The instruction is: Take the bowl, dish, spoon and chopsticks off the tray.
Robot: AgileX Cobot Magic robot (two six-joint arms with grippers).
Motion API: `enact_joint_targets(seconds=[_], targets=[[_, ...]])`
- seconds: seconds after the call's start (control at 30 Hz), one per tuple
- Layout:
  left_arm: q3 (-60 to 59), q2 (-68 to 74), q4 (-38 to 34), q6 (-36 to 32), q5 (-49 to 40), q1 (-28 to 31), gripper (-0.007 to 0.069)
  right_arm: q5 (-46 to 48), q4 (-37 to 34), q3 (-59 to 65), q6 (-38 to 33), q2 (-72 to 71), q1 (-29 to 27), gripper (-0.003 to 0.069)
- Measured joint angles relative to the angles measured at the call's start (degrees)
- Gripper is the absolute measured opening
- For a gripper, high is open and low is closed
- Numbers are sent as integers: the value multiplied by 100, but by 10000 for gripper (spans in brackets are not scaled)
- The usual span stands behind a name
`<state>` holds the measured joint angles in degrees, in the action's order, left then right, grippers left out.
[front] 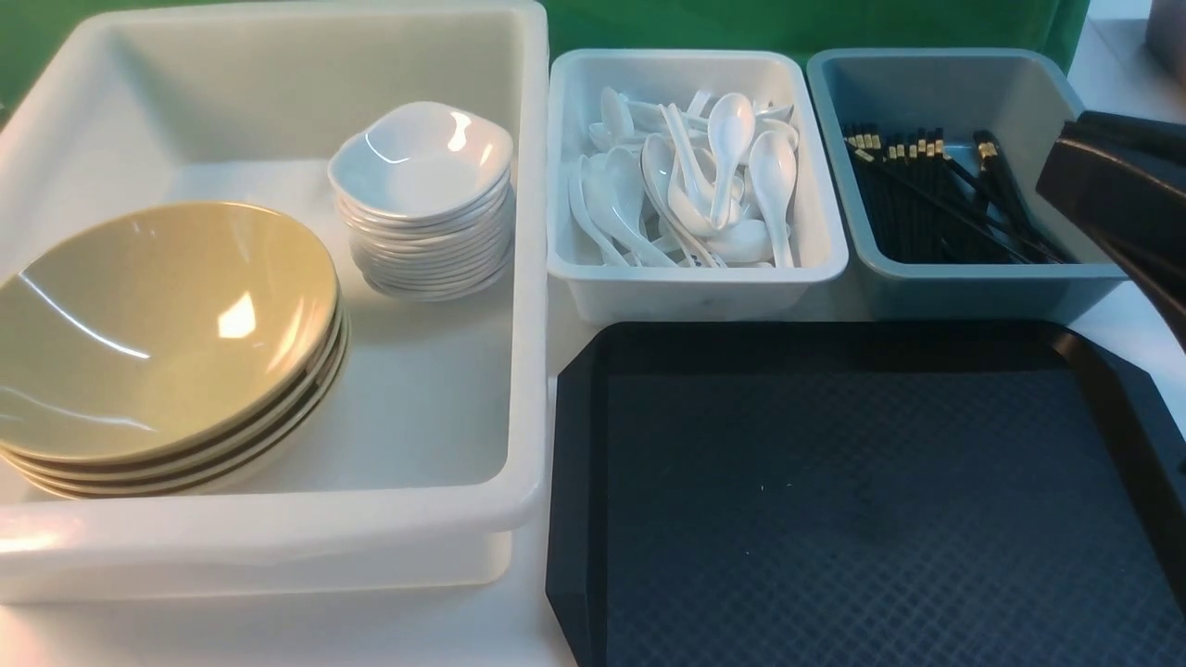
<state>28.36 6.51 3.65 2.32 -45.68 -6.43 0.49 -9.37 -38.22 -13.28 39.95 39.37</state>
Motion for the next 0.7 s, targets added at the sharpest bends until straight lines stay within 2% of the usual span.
enact_joint_targets(seconds=[0.53,0.7], targets=[[-344,0,0,0,49,0,-11,-49,-3,0,-168,0,0,98],[-344,0,0,0,56,0,-11,-185,-3,175,-299,0,0,46]])
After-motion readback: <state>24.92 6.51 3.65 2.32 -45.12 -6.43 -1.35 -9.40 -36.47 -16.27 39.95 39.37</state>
